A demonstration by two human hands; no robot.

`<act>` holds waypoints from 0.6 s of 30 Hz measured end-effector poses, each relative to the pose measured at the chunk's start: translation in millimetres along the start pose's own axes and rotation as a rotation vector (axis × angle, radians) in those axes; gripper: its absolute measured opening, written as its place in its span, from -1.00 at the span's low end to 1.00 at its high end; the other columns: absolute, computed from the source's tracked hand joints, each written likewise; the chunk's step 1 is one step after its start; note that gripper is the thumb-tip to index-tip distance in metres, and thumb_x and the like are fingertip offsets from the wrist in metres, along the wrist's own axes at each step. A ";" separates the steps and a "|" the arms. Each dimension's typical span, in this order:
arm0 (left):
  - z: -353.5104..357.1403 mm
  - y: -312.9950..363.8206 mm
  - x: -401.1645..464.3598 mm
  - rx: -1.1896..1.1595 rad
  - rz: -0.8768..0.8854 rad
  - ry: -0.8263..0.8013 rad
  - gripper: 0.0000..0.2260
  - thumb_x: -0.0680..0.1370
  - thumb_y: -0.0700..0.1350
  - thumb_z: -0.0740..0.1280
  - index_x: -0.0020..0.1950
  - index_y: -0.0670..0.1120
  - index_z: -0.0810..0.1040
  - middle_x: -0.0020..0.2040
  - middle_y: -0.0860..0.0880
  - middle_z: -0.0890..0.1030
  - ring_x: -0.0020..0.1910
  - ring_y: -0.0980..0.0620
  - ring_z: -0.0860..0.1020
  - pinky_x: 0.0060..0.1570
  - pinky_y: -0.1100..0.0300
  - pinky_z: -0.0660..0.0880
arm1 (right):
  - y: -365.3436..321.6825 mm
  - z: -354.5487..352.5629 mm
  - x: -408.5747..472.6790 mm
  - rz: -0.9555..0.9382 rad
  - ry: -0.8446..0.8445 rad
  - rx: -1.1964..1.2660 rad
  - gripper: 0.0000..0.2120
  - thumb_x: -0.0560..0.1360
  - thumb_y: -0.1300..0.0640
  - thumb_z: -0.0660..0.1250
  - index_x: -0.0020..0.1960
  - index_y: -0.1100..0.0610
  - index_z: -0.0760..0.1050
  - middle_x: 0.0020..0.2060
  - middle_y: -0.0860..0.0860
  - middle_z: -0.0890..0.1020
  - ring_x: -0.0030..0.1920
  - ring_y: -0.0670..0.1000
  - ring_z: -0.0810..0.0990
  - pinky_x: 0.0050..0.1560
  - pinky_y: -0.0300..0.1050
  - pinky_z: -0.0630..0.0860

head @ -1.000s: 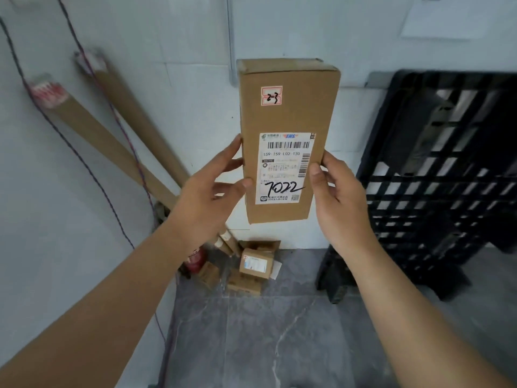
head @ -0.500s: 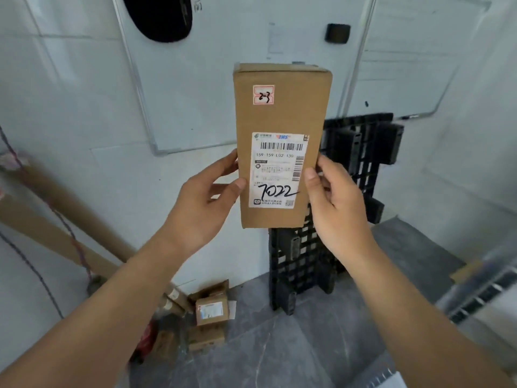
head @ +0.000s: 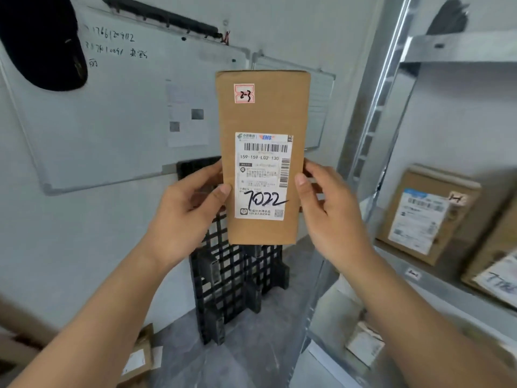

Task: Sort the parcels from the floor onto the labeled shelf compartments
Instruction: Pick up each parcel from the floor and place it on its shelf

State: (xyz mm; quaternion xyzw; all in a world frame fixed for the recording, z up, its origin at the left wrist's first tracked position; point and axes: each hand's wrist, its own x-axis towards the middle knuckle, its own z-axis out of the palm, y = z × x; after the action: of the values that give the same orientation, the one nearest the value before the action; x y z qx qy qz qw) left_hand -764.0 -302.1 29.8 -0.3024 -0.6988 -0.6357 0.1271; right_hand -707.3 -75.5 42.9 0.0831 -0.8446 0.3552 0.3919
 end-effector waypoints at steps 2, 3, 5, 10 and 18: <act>17.3 9.3 2.9 -0.038 0.033 -0.040 -0.63 0.70 -0.18 0.27 0.51 -0.04 0.50 0.31 0.09 0.66 0.22 0.04 0.67 0.24 -0.03 0.62 | -2.1 -24.4 -6.7 0.011 0.035 -0.033 -0.64 0.74 -0.05 0.17 0.50 -0.08 0.46 0.16 -0.11 0.58 0.15 -0.20 0.58 0.16 -0.14 0.60; 25.0 13.1 4.5 -0.058 0.045 -0.059 -0.63 0.69 -0.19 0.28 0.51 -0.04 0.51 0.31 0.09 0.67 0.22 0.05 0.66 0.25 -0.04 0.62 | -3.2 -35.2 -10.3 0.018 0.054 -0.062 -0.65 0.74 -0.03 0.17 0.49 -0.06 0.47 0.16 -0.10 0.58 0.15 -0.22 0.58 0.15 -0.23 0.58; 38.4 19.7 8.6 -0.095 0.064 -0.105 -0.63 0.69 -0.18 0.28 0.50 -0.03 0.51 0.30 0.10 0.67 0.24 0.05 0.66 0.28 -0.07 0.60 | -5.7 -53.6 -17.4 0.046 0.084 -0.132 -0.64 0.74 -0.03 0.16 0.50 -0.04 0.47 0.17 -0.07 0.60 0.14 -0.24 0.57 0.09 -0.37 0.52; 72.0 33.8 20.7 -0.177 0.119 -0.275 -0.62 0.67 -0.17 0.30 0.50 0.00 0.51 0.28 0.13 0.68 0.22 0.06 0.67 0.32 -0.07 0.56 | -14.5 -93.1 -41.1 0.150 0.200 -0.259 -0.62 0.75 -0.08 0.11 0.48 -0.03 0.48 0.17 -0.05 0.63 0.14 -0.13 0.61 0.04 -0.17 0.60; 127.9 70.8 11.4 -0.323 0.142 -0.572 -0.54 0.56 0.03 0.36 0.47 0.01 0.54 0.25 0.16 0.69 0.15 0.09 0.70 0.27 -0.04 0.59 | -62.1 -149.7 -107.5 0.326 0.436 -0.430 -0.68 0.73 -0.11 0.13 0.42 -0.13 0.50 0.14 -0.14 0.63 0.14 -0.08 0.62 0.09 0.08 0.66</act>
State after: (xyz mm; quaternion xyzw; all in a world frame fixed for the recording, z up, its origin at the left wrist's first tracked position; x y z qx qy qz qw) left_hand -705.1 -175.0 73.2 -0.5324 -0.5738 -0.6172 -0.0797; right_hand -518.0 -36.3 64.6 -0.2151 -0.7986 0.2365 0.5100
